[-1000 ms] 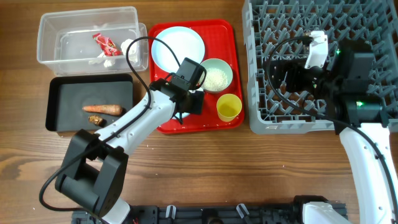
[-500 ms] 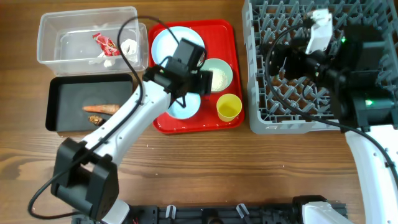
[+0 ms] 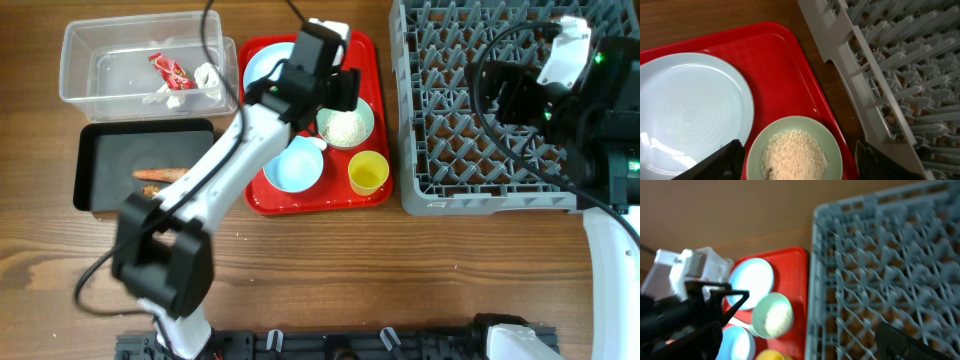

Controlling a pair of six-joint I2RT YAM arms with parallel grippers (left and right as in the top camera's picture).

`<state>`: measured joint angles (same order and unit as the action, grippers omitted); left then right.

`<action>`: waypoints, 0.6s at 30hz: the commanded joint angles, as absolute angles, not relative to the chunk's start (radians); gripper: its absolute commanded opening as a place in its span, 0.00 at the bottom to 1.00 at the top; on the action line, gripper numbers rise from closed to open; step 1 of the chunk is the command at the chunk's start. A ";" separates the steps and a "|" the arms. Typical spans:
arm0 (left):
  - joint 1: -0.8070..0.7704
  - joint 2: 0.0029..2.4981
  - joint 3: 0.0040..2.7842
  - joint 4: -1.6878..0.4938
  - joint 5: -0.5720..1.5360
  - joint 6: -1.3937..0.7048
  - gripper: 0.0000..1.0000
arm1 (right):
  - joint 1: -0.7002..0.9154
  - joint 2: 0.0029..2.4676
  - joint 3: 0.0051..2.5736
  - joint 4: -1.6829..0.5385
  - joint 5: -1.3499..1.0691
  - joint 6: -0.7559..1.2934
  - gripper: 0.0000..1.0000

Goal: Sort waste into correct bins and load items into the dishwasher rack
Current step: 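Lower the light blue bowl onto the red tray and open left gripper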

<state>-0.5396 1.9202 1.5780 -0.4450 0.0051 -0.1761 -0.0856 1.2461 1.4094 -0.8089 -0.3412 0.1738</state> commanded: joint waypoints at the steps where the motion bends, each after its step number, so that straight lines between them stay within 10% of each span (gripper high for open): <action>1: -0.580 2.048 1.690 -0.452 -0.002 -0.112 0.69 | -0.113 1.252 1.431 -0.856 -0.266 0.183 0.99; 18: -0.670 2.231 1.731 -0.440 -0.129 -0.112 0.49 | -0.131 1.253 1.427 -0.913 -0.209 0.183 0.99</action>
